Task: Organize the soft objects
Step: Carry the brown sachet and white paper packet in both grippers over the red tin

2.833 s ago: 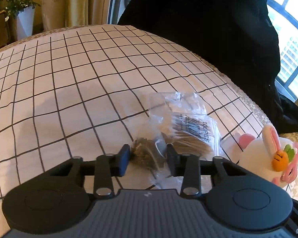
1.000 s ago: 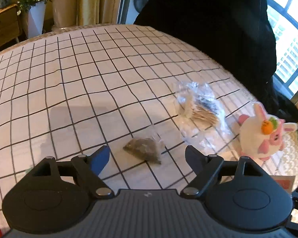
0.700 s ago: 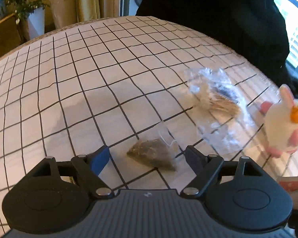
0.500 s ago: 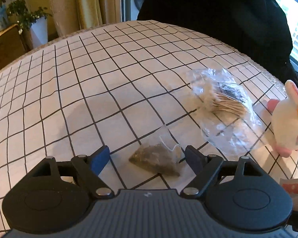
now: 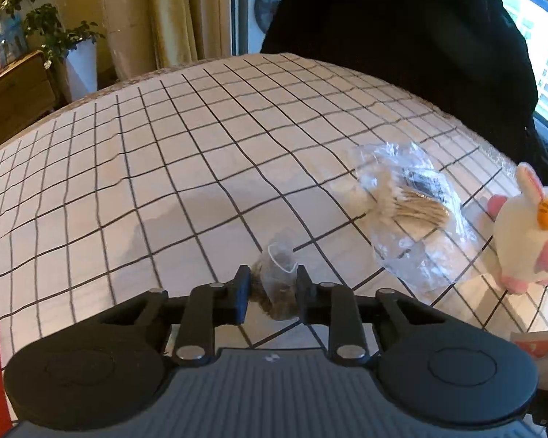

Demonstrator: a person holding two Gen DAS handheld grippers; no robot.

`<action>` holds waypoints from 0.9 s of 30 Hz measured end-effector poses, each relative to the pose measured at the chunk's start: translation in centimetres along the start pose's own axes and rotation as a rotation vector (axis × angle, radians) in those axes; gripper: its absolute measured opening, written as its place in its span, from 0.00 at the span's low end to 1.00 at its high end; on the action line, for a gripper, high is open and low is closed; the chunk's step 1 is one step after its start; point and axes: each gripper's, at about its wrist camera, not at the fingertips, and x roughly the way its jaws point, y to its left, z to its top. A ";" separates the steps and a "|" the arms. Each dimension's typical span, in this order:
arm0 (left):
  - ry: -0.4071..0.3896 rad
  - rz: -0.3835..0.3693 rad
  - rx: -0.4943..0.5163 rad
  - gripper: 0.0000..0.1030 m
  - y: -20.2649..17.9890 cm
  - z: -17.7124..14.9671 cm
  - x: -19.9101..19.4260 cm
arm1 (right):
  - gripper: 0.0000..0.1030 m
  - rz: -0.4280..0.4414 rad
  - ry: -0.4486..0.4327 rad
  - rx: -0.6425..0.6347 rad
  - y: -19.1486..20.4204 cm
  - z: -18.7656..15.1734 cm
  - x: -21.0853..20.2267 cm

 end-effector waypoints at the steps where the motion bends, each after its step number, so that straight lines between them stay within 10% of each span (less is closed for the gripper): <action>1: -0.003 -0.004 -0.008 0.24 0.3 0.0 -0.4 | 0.06 -0.001 -0.001 0.000 0.1 0.1 -0.2; 27: -0.068 0.000 -0.094 0.24 9.2 -3.6 -17.9 | 0.06 0.150 -0.072 -0.109 10.9 4.6 -5.6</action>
